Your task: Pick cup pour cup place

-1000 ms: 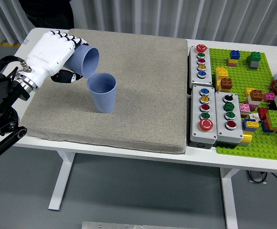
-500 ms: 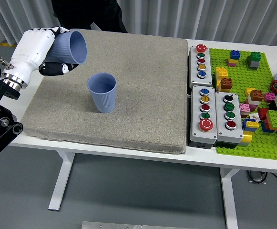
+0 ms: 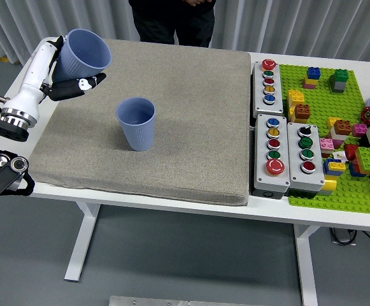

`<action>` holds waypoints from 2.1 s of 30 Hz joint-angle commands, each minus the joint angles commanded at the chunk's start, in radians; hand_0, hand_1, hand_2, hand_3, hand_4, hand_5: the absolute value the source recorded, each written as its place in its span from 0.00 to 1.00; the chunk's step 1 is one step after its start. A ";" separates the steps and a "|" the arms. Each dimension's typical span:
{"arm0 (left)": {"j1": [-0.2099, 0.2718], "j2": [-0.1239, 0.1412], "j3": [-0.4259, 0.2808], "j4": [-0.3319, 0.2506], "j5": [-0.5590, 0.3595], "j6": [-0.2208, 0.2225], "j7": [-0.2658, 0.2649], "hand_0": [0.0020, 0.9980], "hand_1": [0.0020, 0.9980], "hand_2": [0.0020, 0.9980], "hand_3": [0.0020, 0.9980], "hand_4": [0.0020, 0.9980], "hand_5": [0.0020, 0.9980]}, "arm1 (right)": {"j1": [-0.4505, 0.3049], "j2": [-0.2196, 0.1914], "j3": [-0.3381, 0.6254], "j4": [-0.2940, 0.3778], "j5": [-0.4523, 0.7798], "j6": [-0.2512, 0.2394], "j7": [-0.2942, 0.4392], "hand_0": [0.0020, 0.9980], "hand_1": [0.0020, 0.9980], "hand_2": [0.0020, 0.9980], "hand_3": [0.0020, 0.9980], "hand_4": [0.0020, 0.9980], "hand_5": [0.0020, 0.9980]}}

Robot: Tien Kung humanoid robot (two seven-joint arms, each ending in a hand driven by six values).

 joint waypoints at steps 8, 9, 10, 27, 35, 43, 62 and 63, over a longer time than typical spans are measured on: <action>0.044 -0.084 -0.031 0.060 -0.345 -0.005 -0.109 0.60 0.56 0.62 0.58 0.75 0.16 | 0.004 0.001 0.003 0.000 -0.003 -0.001 -0.001 0.72 0.68 0.73 0.69 0.32 0.30; 0.051 -0.098 -0.039 0.070 -0.383 -0.001 -0.124 0.60 0.56 0.62 0.58 0.75 0.16 | 0.004 0.002 0.003 0.000 -0.002 -0.001 -0.001 0.72 0.68 0.73 0.69 0.32 0.30; 0.057 -0.109 -0.045 0.079 -0.423 0.002 -0.136 0.60 0.56 0.62 0.58 0.75 0.16 | 0.004 0.002 0.004 0.000 -0.002 -0.001 0.000 0.72 0.68 0.73 0.69 0.32 0.30; 0.123 -0.223 -0.016 0.212 -0.477 0.043 -0.281 0.63 0.59 0.63 0.57 0.76 0.18 | 0.006 0.008 0.011 0.000 -0.018 -0.001 -0.006 0.72 0.68 0.73 0.69 0.32 0.30; 0.136 -0.241 -0.011 0.248 -0.496 0.041 -0.313 0.63 0.59 0.63 0.57 0.76 0.19 | 0.008 0.009 0.012 0.000 -0.018 -0.001 -0.006 0.72 0.68 0.73 0.69 0.32 0.30; 0.163 -0.265 0.025 0.311 -0.546 0.046 -0.345 0.64 0.60 0.63 0.57 0.76 0.20 | 0.008 0.011 0.014 0.000 -0.022 0.000 -0.008 0.72 0.68 0.73 0.69 0.32 0.31; 0.187 -0.262 0.018 0.312 -0.509 0.026 -0.338 0.66 0.63 0.69 0.65 0.79 0.23 | 0.003 0.011 0.017 0.000 -0.034 0.002 -0.012 0.72 0.68 0.73 0.69 0.31 0.31; 0.189 -0.261 0.017 0.311 -0.502 0.025 -0.336 0.66 0.63 0.69 0.65 0.79 0.23 | 0.002 0.011 0.017 0.000 -0.035 0.002 -0.012 0.72 0.68 0.73 0.69 0.31 0.31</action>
